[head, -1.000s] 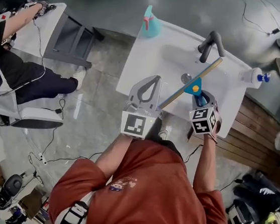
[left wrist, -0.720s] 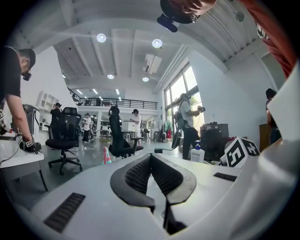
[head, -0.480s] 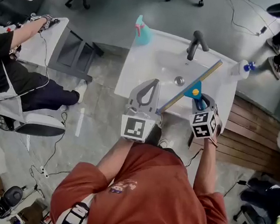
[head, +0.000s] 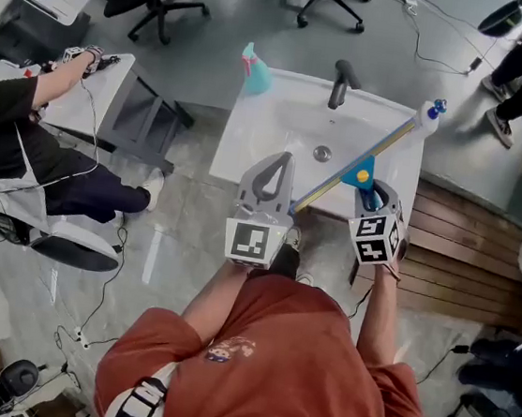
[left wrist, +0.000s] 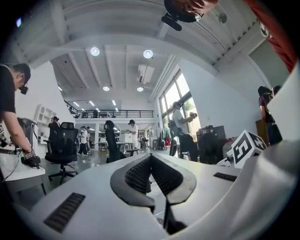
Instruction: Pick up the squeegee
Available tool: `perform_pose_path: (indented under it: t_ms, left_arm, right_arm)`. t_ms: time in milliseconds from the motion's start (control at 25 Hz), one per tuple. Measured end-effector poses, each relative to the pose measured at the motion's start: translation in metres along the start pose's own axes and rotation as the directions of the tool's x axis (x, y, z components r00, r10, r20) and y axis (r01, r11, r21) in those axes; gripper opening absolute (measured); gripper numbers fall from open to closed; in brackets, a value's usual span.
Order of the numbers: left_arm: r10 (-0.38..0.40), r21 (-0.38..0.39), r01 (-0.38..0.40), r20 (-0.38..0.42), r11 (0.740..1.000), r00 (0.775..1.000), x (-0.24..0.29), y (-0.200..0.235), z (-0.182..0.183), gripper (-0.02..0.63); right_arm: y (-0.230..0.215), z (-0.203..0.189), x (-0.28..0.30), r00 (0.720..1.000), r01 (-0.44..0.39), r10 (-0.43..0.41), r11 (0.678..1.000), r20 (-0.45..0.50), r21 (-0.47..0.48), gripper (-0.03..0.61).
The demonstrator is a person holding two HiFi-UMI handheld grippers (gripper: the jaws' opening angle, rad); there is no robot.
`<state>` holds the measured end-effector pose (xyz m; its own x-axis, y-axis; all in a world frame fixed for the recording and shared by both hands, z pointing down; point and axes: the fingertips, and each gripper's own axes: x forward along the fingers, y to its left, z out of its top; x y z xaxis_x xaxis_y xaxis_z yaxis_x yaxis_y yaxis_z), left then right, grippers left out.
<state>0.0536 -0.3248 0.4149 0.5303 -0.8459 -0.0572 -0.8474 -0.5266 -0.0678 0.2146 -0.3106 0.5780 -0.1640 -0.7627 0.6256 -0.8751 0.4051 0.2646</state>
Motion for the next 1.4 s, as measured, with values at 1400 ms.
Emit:
perform_pose_path:
  t_ms: [1400]
  left_arm:
    - [0.029, 0.055, -0.037, 0.147, 0.998, 0.989, -0.098, -0.021, 0.071, 0.018]
  right_arm:
    - [-0.039, 0.037, -0.197, 0.864, 0.282, -0.386, 0.903, 0.323, 0.324, 0.137]
